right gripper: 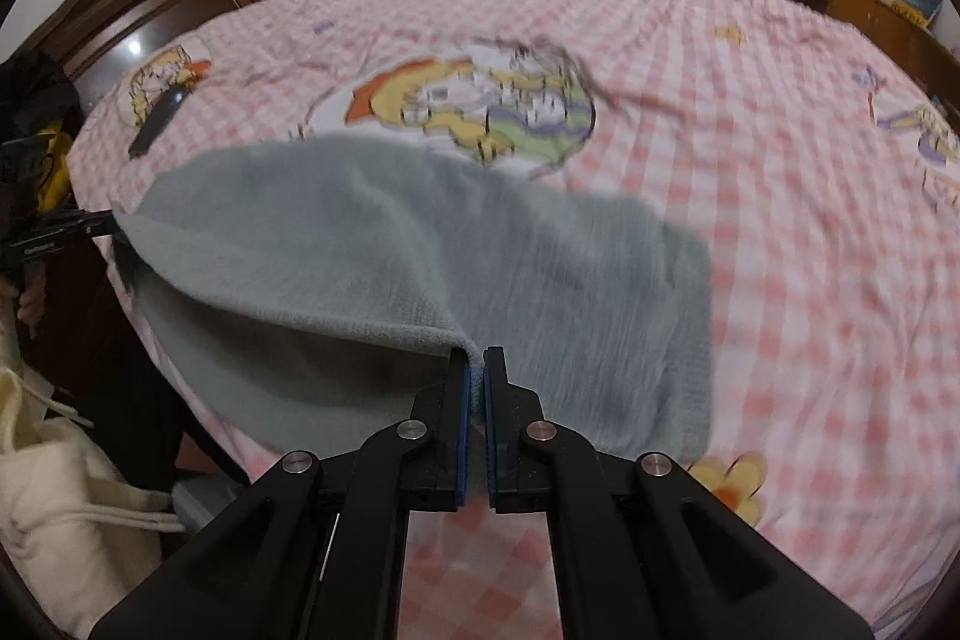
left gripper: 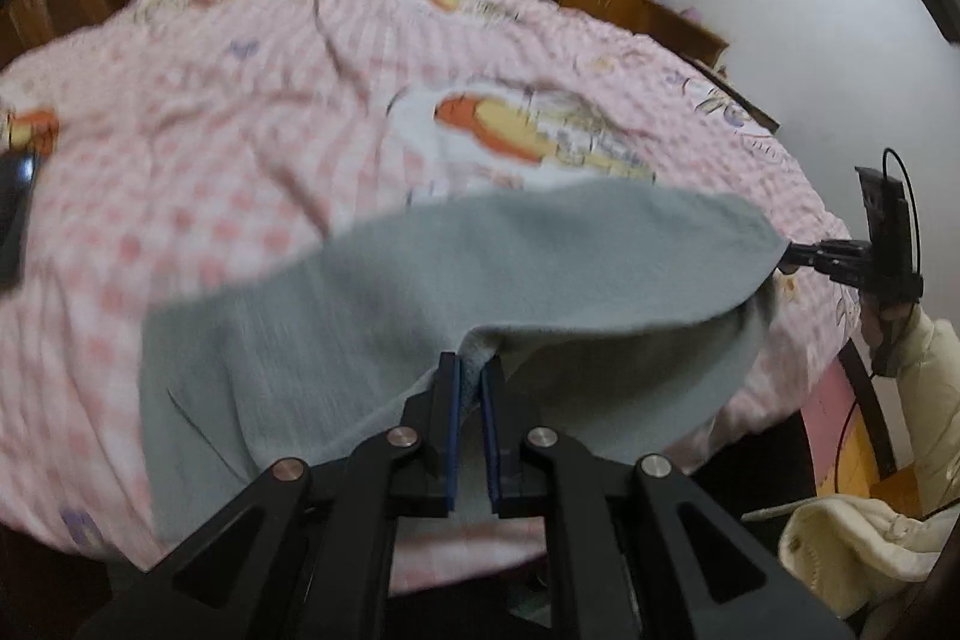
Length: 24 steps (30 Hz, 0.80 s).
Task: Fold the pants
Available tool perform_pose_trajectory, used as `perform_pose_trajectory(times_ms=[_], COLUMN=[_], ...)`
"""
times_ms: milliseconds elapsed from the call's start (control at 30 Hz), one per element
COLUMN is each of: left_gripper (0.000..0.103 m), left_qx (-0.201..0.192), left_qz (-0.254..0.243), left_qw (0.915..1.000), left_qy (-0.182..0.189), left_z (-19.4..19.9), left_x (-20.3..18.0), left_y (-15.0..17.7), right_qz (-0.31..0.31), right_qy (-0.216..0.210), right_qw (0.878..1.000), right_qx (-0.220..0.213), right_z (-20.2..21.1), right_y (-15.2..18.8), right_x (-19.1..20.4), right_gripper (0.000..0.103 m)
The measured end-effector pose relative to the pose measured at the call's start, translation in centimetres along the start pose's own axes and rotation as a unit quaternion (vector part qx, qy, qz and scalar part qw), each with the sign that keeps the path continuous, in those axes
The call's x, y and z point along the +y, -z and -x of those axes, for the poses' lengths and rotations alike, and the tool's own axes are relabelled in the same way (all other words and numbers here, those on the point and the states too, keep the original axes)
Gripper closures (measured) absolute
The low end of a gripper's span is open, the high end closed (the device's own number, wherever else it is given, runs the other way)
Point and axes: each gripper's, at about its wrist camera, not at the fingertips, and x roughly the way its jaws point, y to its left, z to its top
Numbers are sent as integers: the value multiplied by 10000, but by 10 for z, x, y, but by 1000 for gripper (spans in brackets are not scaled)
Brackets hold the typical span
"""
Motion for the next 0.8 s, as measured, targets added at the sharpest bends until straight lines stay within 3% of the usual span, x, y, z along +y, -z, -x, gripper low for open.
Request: perform_pose_trajectory(times_ms=[200, 267, 333, 433, 500, 633, 800], left_gripper=[97, 97, 97, 97, 97, 97, 96], left_qx=[278, 434, 526, 551, 541, 552, 630], left_qz=[181, 147, 130, 172, 201, 192, 91], left_qw=[9994, 9989, 9984, 9982, 9982, 9979, 9970], left_qy=[-44, -105, -153, -161, -178, -274, -432], left_z=[-15, -23, -28, -31, -33, -39, -44], left_x=[2, 2, 2, 4, 5, 3, -1], left_y=[24, 32, 38, 44, 44, 43, 42], right_qz=[-276, -462, -572, -910, -1403, -2323, -2778], right_qy=[18, 38, 66, 92, 52, -48, 127], right_qw=[9992, 9983, 9978, 9958, 9899, 9726, 9604], right_qx=[272, 367, 313, 23, -195, -45, 165], right_z=[-21, -19, -9, 14, 26, 24, 9], right_y=[26, 30, 33, 39, 44, 49, 46], right_x=[-5, -9, -13, -25, -40, -67, -80], right_gripper=[97, 90, 76, 61, 57, 55, 56])
